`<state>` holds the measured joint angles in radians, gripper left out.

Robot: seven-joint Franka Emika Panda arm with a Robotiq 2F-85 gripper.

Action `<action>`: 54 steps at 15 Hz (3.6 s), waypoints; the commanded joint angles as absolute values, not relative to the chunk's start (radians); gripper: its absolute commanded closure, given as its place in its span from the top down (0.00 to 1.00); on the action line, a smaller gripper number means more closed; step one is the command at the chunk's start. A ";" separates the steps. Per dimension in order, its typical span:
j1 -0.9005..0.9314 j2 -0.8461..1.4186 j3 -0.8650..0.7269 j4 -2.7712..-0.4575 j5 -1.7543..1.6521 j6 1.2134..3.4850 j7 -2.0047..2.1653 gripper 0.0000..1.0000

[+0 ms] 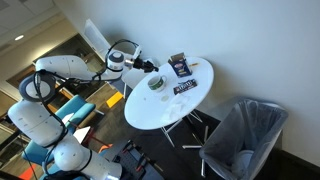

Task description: Pick up the spoon, scoop some contents from the cup and put it on the table.

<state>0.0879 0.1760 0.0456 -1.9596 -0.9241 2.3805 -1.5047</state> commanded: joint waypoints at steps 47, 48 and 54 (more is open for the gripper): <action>0.088 0.222 0.099 -2.025 -0.998 2.355 -1.490 0.03; 0.085 0.220 0.098 -2.024 -0.982 2.358 -1.491 0.03; 0.067 0.215 0.096 -2.022 -0.882 2.371 -1.505 0.03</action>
<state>0.0848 0.2249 0.0866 -2.0061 -0.9384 2.3471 -1.4865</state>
